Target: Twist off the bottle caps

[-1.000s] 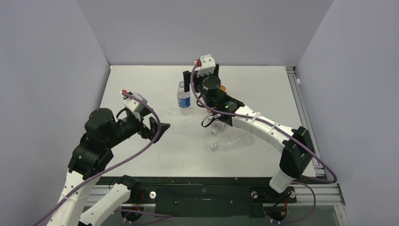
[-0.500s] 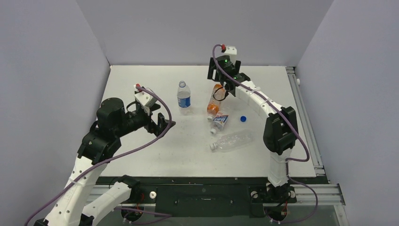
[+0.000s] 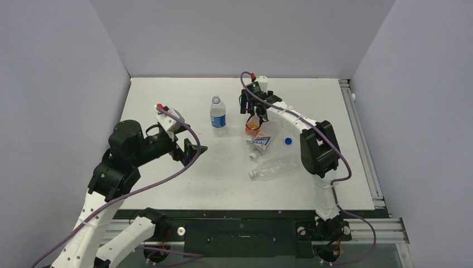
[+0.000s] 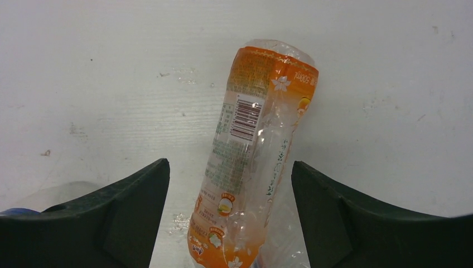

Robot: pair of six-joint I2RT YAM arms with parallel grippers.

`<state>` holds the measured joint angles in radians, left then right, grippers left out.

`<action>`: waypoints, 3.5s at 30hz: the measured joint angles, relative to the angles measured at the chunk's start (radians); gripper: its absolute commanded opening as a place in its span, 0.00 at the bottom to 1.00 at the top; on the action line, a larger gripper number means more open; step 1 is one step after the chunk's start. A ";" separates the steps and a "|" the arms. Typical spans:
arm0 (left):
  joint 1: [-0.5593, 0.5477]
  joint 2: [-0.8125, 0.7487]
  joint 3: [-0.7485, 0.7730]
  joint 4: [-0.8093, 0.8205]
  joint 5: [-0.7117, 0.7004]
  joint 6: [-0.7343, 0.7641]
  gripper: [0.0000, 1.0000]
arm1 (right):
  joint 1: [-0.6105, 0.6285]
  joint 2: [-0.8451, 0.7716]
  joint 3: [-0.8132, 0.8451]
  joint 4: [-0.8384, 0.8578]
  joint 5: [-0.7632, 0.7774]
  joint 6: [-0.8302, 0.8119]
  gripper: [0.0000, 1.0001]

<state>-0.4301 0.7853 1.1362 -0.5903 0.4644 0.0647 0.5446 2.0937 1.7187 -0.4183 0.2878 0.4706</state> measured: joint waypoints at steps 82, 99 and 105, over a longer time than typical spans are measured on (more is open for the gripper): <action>-0.079 -0.219 -0.206 0.038 0.160 1.582 0.78 | 0.598 -0.263 0.571 -0.747 -0.537 -0.124 0.54; -0.086 -0.192 -0.191 0.029 0.117 1.532 0.29 | 0.622 -0.270 0.615 -0.759 -0.468 -0.190 0.85; -0.086 -0.213 -0.229 0.126 0.074 1.360 0.29 | 0.543 -0.362 0.572 -0.669 -0.474 -0.179 0.85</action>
<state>-0.5163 0.5724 0.9070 -0.4641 0.5388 1.4250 1.0874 1.7321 2.2910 -1.0870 -0.1864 0.2920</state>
